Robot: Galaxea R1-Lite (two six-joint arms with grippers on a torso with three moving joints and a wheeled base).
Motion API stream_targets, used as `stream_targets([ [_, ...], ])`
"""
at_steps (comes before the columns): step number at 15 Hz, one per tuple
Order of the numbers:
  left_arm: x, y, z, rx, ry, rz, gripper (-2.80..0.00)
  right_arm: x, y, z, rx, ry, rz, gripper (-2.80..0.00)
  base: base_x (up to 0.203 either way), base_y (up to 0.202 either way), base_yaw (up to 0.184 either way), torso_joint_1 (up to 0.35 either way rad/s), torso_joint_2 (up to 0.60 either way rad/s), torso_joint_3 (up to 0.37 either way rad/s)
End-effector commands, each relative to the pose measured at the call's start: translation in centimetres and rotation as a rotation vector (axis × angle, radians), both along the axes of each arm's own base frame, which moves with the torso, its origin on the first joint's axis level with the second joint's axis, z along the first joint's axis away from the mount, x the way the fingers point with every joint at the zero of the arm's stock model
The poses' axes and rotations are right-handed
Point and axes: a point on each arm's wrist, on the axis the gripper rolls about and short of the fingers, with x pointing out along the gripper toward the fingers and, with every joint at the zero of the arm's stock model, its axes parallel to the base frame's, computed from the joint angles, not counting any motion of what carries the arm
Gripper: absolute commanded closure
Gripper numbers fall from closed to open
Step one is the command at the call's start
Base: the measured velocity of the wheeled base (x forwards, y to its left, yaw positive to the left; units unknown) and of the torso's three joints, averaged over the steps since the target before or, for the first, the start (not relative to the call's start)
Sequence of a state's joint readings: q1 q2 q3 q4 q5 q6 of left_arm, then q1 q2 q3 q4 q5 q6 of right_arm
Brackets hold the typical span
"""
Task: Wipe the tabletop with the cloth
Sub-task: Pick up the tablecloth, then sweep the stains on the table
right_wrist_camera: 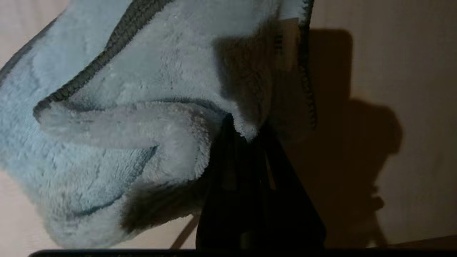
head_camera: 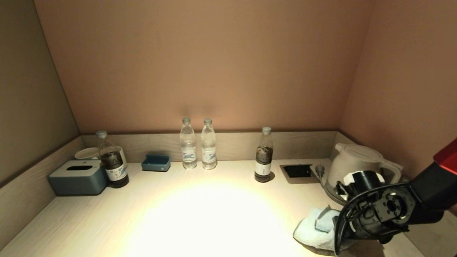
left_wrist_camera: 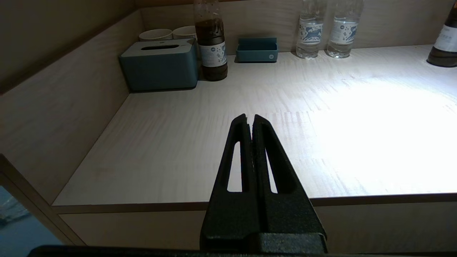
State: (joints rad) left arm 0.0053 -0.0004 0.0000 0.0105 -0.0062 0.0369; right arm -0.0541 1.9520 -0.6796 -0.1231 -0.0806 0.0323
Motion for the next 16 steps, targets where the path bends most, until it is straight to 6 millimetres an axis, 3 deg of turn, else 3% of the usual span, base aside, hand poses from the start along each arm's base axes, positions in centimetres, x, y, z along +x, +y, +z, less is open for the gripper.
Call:
stream_targets([
  [1,0.0,0.0,0.0,0.000,0.001,0.001,0.00,-0.1,-1.1,-0.5,-0.028,0.023,-0.031,0.00,0.000,0.000,0.000,0.000,0.00,0.000],
  [5,0.0,0.0,0.0,0.000,0.001,0.001,0.00,-0.6,-3.6,0.3,-0.098,0.010,-0.142,0.00,0.000,0.000,0.000,0.000,0.00,0.000],
  [10,0.0,0.0,0.0,0.000,0.001,0.001,0.00,-1.4,-4.6,1.7,-0.139,-0.018,-0.173,0.00,0.000,0.000,0.000,0.000,0.00,0.000],
  [16,0.0,0.0,0.0,0.000,0.001,0.001,0.00,-3.6,-3.9,0.9,-0.136,0.120,-0.127,0.00,0.000,0.000,0.000,0.000,0.00,0.000],
])
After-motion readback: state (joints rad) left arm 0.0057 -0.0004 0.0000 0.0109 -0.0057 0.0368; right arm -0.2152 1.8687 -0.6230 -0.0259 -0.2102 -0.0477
